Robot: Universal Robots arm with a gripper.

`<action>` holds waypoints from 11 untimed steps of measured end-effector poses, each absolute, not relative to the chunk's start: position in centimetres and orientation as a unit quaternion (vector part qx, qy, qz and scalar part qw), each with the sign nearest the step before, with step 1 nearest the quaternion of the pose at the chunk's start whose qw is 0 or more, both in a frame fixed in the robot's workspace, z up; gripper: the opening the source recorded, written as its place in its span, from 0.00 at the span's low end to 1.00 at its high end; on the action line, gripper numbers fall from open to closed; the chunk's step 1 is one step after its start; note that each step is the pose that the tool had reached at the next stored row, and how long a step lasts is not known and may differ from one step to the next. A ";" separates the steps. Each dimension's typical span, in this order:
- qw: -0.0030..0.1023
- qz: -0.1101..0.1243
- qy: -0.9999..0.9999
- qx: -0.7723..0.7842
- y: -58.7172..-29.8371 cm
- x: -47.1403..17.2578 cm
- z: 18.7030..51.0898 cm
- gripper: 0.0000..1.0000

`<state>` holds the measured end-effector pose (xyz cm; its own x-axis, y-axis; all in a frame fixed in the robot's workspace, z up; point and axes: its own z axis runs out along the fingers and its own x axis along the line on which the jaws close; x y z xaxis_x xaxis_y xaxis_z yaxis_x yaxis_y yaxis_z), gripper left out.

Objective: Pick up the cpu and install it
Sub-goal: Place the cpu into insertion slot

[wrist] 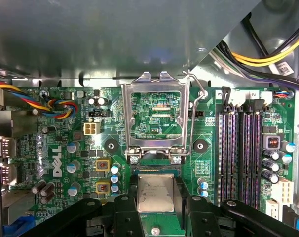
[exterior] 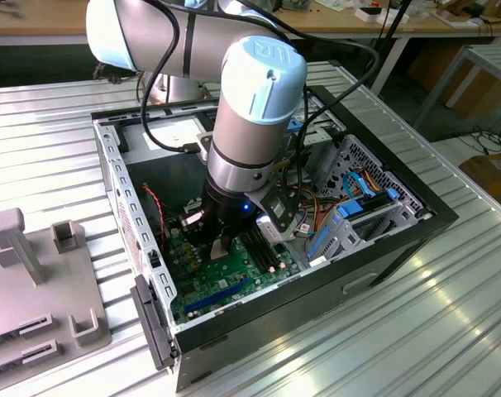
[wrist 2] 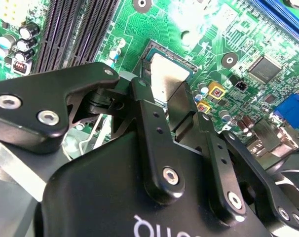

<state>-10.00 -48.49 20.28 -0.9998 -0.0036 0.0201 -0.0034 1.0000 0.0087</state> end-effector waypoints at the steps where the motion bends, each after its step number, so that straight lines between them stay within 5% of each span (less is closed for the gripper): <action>1: 0.010 -0.004 -1.000 0.002 -48.5 -10.0 20.3 0.39; 11: 0.010 -0.004 -1.000 0.002 -48.5 -10.0 20.0 0.39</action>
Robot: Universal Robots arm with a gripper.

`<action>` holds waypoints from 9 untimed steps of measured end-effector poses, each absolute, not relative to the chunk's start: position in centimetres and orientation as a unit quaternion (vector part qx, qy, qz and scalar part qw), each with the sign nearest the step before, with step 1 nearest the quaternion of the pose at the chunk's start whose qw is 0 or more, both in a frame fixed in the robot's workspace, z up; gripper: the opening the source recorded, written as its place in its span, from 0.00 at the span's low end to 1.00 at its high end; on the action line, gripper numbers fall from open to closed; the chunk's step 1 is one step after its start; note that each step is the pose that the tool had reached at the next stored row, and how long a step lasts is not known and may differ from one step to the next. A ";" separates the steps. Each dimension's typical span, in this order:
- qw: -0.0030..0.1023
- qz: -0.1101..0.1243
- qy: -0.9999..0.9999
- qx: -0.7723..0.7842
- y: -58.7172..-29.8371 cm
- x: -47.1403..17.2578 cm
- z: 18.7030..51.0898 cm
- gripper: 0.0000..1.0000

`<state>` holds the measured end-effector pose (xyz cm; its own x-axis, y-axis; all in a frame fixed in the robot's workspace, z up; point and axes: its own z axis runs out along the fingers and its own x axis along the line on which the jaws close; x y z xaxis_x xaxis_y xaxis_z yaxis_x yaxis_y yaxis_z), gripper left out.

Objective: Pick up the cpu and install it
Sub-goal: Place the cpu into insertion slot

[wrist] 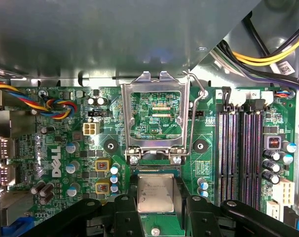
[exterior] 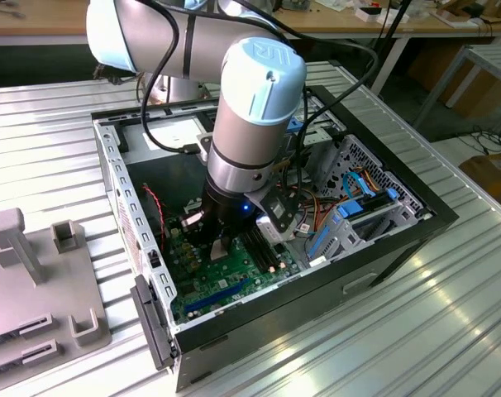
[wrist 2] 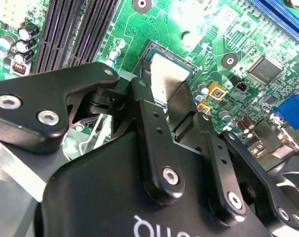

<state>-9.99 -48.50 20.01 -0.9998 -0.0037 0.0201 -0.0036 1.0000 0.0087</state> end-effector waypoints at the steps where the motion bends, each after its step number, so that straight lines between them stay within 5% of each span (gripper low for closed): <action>1: 0.010 -0.004 -1.000 0.002 -48.5 -10.0 20.0 0.39; 9: 0.010 -0.005 -1.000 0.002 -48.5 -10.0 20.0 0.46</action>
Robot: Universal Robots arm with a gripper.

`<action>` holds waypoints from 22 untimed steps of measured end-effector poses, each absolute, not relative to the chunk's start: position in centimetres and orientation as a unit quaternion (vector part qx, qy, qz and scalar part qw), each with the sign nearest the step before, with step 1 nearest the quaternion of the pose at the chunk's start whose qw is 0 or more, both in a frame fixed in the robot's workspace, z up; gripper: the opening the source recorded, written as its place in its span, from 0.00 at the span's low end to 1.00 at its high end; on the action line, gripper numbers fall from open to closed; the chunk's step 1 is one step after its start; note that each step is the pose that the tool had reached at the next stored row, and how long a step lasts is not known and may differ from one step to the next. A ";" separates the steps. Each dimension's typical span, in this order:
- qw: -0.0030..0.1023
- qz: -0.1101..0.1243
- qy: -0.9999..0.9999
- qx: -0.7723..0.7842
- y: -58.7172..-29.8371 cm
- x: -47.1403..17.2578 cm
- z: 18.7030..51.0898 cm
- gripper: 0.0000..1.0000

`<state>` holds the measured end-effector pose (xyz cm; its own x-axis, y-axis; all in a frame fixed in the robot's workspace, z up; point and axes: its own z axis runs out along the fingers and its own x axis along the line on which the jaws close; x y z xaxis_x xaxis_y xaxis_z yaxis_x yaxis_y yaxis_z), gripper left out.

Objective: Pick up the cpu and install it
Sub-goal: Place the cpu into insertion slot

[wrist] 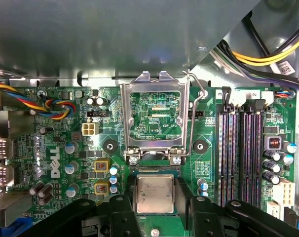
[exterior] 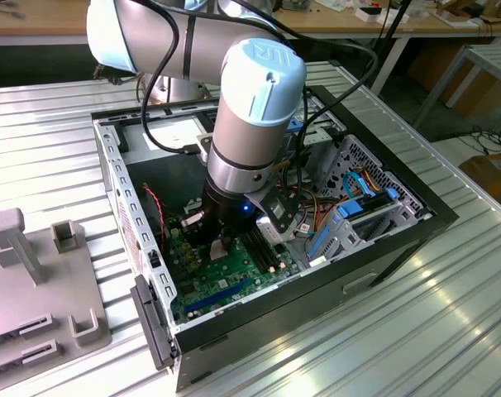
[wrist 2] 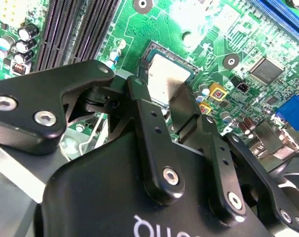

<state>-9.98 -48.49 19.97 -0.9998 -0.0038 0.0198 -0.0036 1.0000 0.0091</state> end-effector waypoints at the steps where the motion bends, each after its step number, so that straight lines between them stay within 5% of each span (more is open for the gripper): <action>1: 0.010 -0.004 -1.000 0.002 -48.5 -10.0 20.0 0.46; 15: 0.016 -0.005 -1.000 0.002 -48.5 -10.0 22.1 0.44; 18: 0.016 -0.005 -1.000 0.002 -48.5 -10.0 22.1 0.14; 22: 0.016 -0.005 -1.000 0.002 -48.5 -10.0 22.1 0.11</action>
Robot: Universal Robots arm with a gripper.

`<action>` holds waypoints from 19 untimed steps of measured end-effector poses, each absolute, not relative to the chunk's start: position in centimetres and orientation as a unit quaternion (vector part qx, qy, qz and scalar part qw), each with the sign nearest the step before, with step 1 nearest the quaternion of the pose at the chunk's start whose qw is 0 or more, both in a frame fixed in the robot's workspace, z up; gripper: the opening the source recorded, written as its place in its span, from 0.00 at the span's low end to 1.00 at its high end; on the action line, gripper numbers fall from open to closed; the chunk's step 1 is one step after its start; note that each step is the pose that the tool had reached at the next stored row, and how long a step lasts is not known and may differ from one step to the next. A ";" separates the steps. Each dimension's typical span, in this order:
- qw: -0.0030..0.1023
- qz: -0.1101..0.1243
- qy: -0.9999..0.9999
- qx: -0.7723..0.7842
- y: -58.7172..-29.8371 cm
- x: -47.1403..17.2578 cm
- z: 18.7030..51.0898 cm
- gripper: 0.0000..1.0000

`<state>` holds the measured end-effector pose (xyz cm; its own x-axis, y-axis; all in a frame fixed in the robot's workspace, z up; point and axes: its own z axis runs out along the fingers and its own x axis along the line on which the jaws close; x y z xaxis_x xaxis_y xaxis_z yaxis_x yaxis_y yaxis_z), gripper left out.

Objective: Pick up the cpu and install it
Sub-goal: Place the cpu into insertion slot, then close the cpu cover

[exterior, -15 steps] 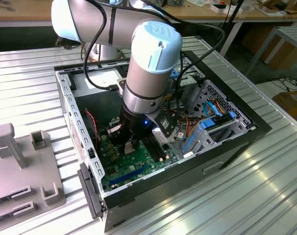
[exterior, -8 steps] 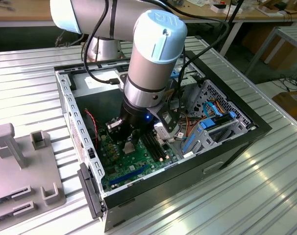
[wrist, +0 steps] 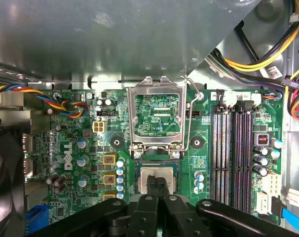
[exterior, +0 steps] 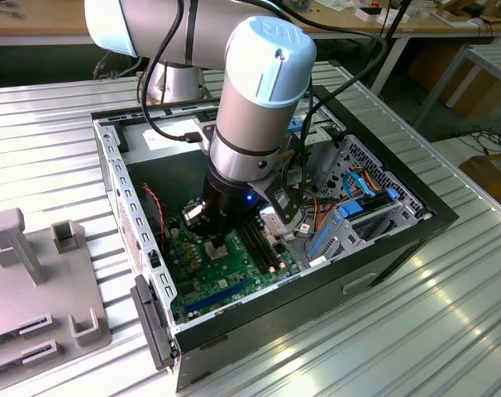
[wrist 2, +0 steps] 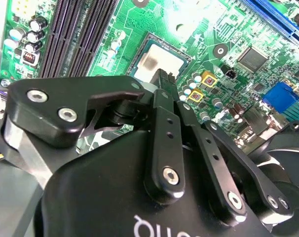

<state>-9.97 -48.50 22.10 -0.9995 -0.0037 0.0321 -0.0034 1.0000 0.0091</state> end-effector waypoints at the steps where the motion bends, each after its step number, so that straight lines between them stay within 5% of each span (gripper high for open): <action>1: 0.016 -0.005 -1.000 0.002 -48.5 -10.0 22.1 0.11; 19: 0.016 -0.004 -1.000 0.002 -48.5 -10.0 23.8 0.11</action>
<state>-9.96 -48.50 23.84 -0.9995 -0.0037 0.0323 -0.0034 1.0000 0.0090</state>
